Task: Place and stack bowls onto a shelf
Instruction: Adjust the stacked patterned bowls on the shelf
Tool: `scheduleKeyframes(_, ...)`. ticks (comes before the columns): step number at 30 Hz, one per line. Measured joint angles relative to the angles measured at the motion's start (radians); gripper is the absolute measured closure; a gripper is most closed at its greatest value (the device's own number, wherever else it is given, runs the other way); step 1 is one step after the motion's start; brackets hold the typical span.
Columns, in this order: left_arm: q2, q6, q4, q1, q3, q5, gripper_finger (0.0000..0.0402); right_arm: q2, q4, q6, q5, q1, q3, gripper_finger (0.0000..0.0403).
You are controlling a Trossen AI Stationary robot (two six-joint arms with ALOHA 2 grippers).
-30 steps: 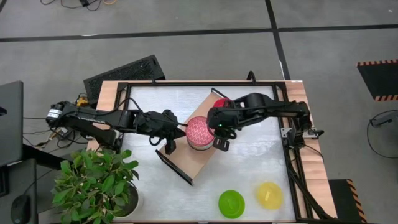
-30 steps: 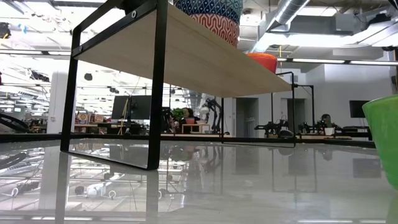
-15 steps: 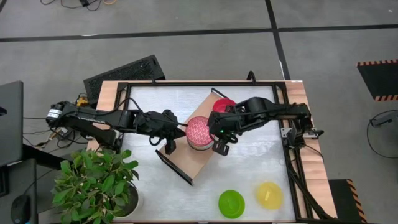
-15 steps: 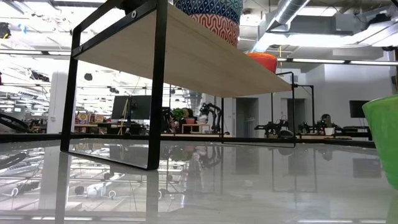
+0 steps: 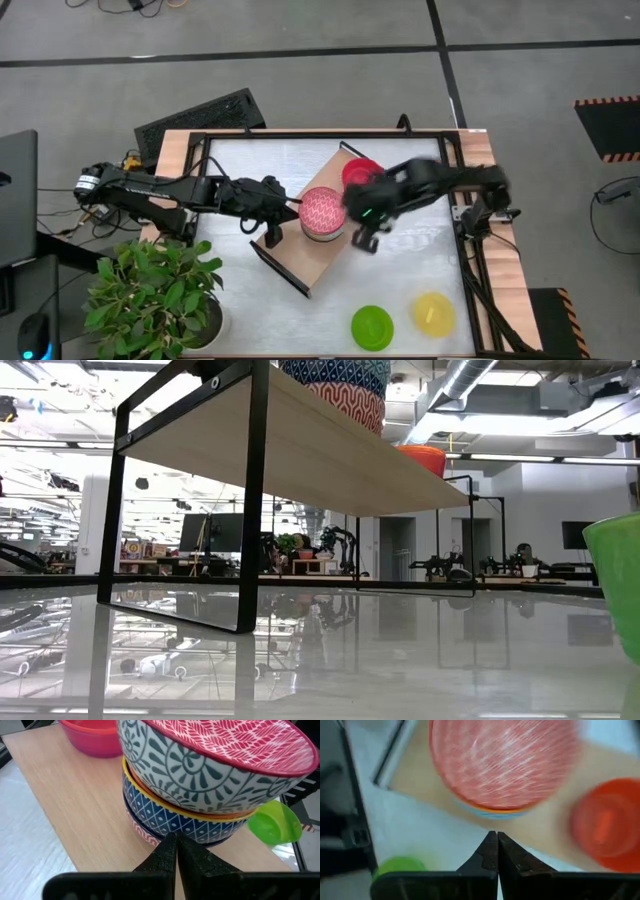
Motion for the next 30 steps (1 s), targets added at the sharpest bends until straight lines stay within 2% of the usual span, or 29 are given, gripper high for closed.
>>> scheduleKeyframes(2, 0.000, 0.001, -0.001, 0.000, 0.000, 0.004, 0.0401, -0.067, -0.001, -0.027, 0.022, -0.018, 0.003, 0.0383)
scheduleKeyframes(6, 0.000, 0.001, 0.001, 0.003, 0.000, 0.001, 0.0401, -0.190, 0.003, -0.077, 0.148, -0.041, -0.033, 0.0380)
scheduleKeyframes(11, 0.000, -0.007, 0.002, 0.016, 0.000, -0.002, 0.0401, -0.398, 0.036, 0.013, 0.172, -0.063, -0.354, 0.0385)
scheduleKeyframes(14, 0.000, -0.007, 0.007, 0.024, 0.000, -0.004, 0.0401, -0.470, 0.277, 0.032, 0.135, -0.062, -0.545, 0.0385)
scheduleKeyframes(18, 0.000, -0.015, 0.011, 0.035, 0.000, -0.013, 0.0402, -0.483, 0.500, 0.024, 0.041, -0.061, -0.707, 0.0383)
scheduleKeyframes(20, 0.000, -0.015, 0.012, 0.039, 0.000, -0.017, 0.0401, -0.467, 0.514, 0.025, 0.032, -0.062, -0.745, 0.0384)
scheduleKeyframes(30, 0.000, -0.015, 0.005, 0.041, 0.000, 0.001, 0.0401, -0.391, 0.577, -0.016, -0.012, -0.075, -0.756, 0.0382)
